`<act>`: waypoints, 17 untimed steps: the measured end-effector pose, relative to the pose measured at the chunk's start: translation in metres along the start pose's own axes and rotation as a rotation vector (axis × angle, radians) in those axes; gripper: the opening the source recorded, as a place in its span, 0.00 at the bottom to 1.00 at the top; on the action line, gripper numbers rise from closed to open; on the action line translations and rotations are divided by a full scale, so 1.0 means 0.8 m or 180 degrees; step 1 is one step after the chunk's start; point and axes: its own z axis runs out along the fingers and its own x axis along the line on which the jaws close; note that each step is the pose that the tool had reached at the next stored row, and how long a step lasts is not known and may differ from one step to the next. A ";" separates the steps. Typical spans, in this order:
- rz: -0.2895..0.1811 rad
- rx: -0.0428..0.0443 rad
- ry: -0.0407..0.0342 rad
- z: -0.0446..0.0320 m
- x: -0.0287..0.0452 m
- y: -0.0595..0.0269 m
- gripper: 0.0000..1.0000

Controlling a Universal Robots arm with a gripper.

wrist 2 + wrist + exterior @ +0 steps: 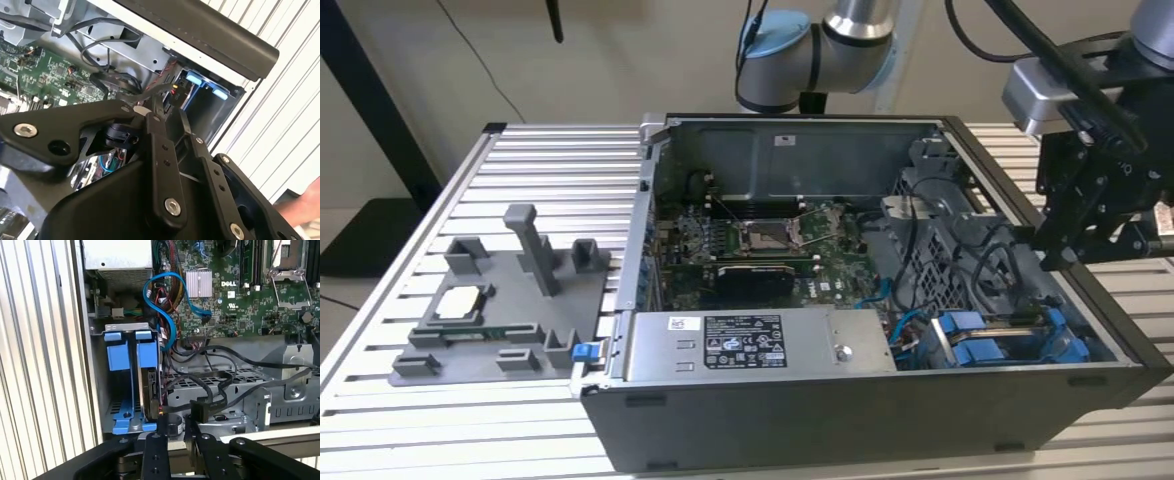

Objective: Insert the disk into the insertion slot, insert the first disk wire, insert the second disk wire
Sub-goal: 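Insert the second disk wire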

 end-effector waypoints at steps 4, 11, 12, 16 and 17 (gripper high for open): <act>-0.0015 0.0052 0.0001 0.0005 0.0012 0.000 1.00; -0.0040 0.0089 0.0140 0.0046 0.0020 0.001 0.00; -0.0041 0.0089 0.0152 0.0045 0.0025 0.001 0.00; -0.0041 0.0089 0.0154 -0.0024 0.0051 -0.001 0.00; -0.0041 0.0089 0.0153 -0.0021 0.0040 -0.001 0.00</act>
